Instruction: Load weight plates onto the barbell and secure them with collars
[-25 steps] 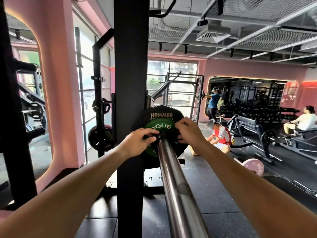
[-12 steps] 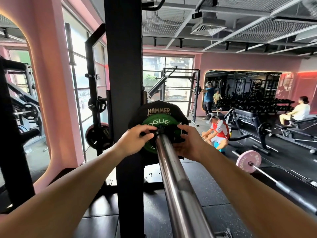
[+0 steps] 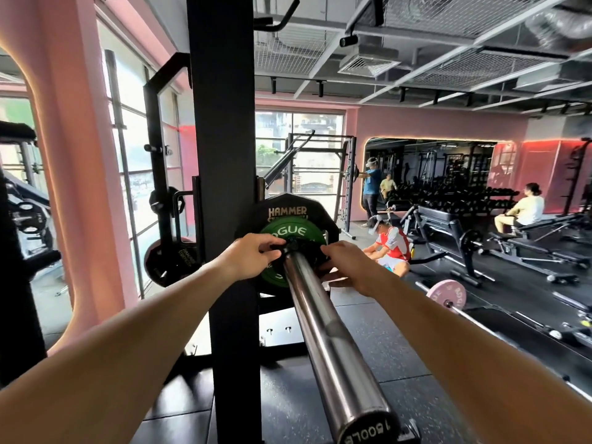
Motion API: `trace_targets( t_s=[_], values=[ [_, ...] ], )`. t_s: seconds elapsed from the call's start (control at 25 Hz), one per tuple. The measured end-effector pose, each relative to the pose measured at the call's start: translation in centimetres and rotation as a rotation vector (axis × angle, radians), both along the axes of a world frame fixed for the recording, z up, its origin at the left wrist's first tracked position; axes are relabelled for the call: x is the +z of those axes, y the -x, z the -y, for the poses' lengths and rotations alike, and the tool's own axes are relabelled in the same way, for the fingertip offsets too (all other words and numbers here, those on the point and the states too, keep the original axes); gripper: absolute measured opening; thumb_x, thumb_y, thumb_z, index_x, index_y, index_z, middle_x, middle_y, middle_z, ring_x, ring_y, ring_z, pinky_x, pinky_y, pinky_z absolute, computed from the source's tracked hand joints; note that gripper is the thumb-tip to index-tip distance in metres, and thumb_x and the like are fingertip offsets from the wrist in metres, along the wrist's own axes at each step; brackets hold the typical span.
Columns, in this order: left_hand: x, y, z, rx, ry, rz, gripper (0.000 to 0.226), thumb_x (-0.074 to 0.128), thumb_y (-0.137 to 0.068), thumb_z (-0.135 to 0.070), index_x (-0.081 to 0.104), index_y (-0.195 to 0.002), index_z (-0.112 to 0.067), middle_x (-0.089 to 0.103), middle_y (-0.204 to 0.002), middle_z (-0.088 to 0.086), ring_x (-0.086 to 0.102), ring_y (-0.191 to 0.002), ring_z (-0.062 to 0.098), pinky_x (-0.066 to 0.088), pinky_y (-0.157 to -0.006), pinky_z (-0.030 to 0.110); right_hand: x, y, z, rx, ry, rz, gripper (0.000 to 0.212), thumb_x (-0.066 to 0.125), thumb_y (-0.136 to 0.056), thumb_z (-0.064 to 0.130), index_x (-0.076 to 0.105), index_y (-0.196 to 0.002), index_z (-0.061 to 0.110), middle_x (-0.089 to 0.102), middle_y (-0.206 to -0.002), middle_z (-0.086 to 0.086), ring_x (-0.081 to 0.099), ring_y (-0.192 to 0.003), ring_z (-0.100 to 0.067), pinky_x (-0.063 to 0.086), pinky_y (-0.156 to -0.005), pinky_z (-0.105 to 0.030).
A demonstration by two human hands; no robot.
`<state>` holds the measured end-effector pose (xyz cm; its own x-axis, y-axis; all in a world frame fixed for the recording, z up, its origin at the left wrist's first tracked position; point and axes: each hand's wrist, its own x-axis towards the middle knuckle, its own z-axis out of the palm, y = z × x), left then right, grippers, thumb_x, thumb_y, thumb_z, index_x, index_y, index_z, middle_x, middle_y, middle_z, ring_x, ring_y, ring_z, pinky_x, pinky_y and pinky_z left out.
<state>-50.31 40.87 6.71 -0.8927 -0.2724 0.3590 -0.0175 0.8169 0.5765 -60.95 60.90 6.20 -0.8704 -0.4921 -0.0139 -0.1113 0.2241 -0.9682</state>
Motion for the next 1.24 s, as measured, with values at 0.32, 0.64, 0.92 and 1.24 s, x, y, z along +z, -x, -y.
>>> trace_targets(
  t_s=[0.32, 0.64, 0.92, 1.24],
  values=[
    [5.1, 0.6, -7.5, -0.076, 0.288, 0.004, 0.027, 0.068, -0.093, -0.027, 0.070, -0.120, -0.023, 0.069, -0.122, 0.003, 0.063, -0.113, 0.020, 0.047, -0.097, 0.028, 3.9, -3.0, -9.9, -0.140, -0.565, -0.693, 0.035, 0.070, -0.088, 0.033, 0.067, -0.121, 0.023, 0.068, -0.125, -0.009, 0.062, -0.115, -0.026, 0.038, -0.083, -0.022],
    [6.4, 4.1, -24.0, -0.473, 0.569, 0.140, 0.030, 0.067, -0.094, -0.035, 0.071, -0.121, -0.020, 0.068, -0.116, 0.002, 0.060, -0.109, 0.020, 0.037, -0.079, 0.021, 3.7, -7.1, -27.3, -0.443, -0.703, -0.563, 0.028, 0.068, -0.086, 0.032, 0.069, -0.114, 0.026, 0.069, -0.100, 0.000, 0.063, -0.097, -0.020, 0.041, -0.075, -0.025],
    [4.7, 8.1, -37.4, -0.599, 0.685, 0.185, 0.031, 0.066, -0.093, -0.036, 0.071, -0.121, -0.021, 0.066, -0.128, 0.003, 0.060, -0.115, 0.021, 0.037, -0.081, 0.021, 1.6, -6.9, -41.4, -0.583, -0.719, -0.475, 0.031, 0.071, -0.082, 0.040, 0.070, -0.112, 0.029, 0.064, -0.100, 0.007, 0.061, -0.095, -0.015, 0.040, -0.075, -0.023],
    [2.0, 15.2, -47.3, -0.573, 0.634, 0.219, 0.032, 0.067, -0.094, -0.040, 0.069, -0.121, -0.024, 0.067, -0.125, 0.001, 0.060, -0.113, 0.017, 0.041, -0.087, 0.023, 1.0, 0.4, -51.6, -0.520, -0.765, -0.505, 0.032, 0.069, -0.085, 0.038, 0.069, -0.116, 0.029, 0.067, -0.113, 0.002, 0.058, -0.095, -0.016, 0.040, -0.075, -0.025]
  ],
)
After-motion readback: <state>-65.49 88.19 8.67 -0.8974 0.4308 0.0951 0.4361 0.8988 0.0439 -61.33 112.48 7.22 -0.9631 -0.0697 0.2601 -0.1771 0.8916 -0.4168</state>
